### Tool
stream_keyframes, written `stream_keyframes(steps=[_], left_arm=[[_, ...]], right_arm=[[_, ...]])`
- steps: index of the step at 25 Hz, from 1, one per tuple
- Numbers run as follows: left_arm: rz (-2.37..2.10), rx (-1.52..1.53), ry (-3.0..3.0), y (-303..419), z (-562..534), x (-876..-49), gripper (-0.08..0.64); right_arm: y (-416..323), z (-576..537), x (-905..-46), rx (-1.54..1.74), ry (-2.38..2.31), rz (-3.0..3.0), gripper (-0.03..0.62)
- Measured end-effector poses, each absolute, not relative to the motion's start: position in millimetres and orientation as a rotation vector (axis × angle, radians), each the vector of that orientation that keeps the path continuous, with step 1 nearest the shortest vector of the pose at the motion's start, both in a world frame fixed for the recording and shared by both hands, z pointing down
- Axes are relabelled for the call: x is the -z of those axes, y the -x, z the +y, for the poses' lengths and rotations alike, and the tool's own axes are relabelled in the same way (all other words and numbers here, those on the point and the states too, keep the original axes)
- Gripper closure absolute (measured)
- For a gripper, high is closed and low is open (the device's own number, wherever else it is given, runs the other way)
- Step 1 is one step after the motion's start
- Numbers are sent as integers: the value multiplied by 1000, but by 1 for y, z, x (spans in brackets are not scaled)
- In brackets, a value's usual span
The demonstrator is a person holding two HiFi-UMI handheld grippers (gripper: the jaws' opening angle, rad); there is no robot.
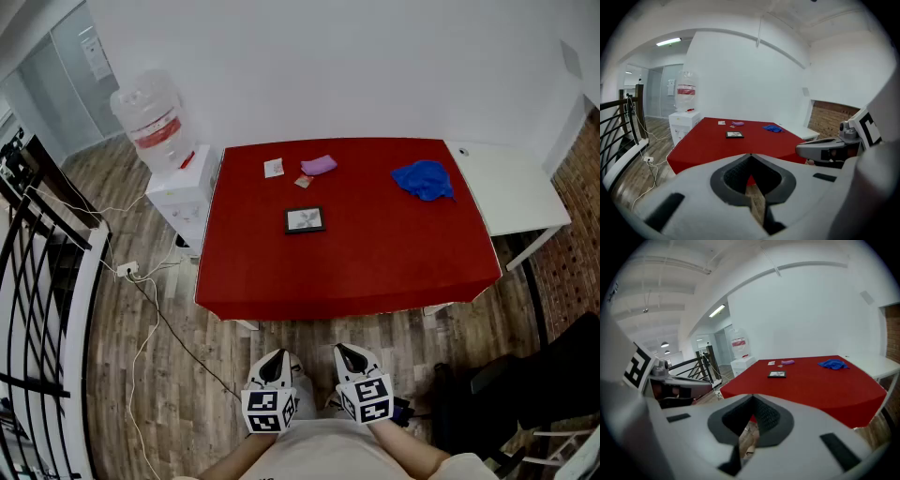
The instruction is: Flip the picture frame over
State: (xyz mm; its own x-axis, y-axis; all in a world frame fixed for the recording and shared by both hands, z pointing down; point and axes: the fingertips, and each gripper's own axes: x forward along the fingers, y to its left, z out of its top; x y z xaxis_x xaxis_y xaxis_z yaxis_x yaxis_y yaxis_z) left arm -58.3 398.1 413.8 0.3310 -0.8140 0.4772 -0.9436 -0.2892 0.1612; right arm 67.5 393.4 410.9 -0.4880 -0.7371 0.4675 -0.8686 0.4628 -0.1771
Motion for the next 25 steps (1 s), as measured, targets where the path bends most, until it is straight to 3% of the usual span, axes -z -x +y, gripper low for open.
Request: stream_keyframes(steps=[25], left_arm=[[-1395, -447, -2333, 98, 101, -412, 554]], right_arm=[[-30, 123, -410, -547, -1548, -2293, 588]])
